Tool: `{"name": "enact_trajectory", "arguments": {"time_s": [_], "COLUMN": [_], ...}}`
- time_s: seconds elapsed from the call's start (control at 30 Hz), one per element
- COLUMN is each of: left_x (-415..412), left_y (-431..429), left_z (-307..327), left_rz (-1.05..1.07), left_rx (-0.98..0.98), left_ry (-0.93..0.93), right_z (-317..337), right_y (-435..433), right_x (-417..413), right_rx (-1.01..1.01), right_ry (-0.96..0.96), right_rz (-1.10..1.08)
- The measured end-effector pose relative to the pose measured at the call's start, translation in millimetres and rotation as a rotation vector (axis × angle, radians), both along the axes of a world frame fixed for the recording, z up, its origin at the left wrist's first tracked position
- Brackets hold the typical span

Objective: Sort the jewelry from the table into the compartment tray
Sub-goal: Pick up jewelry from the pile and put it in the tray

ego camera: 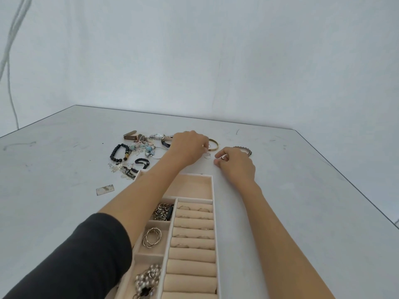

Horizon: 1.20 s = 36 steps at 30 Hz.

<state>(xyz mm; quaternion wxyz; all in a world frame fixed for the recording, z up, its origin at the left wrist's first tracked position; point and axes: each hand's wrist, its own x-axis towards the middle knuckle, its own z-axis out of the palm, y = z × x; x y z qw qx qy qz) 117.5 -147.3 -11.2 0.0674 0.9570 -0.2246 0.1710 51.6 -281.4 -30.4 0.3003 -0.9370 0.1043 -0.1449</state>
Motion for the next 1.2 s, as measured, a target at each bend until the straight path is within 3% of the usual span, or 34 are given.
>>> {"name": "enact_trajectory", "arguments": {"time_s": [0.17,0.4,0.7,1.2], "left_x": [0.0,-0.6,-4.4,-12.2], "left_y": [5.0,10.2,9.6,10.0], "left_z": [8.4,5.7,4.3,4.4], "left_rz": [0.042,0.019,-0.032,-0.181], "left_rx": [-0.180,-0.241,-0.278,-0.127], "left_ry": [0.125,0.271,0.248,0.184], "right_z": [0.2,-0.2,-1.8,-1.8], "right_y": [0.5,1.1,0.2,0.2], "right_x": [-0.1,-1.0,1.0,0.1], "right_rx": [-0.005,-0.027,-0.033,-0.047], "right_ry": [0.002,-0.011,-0.020,-0.026], "right_rz": [0.002,0.001,0.004,0.010]}}
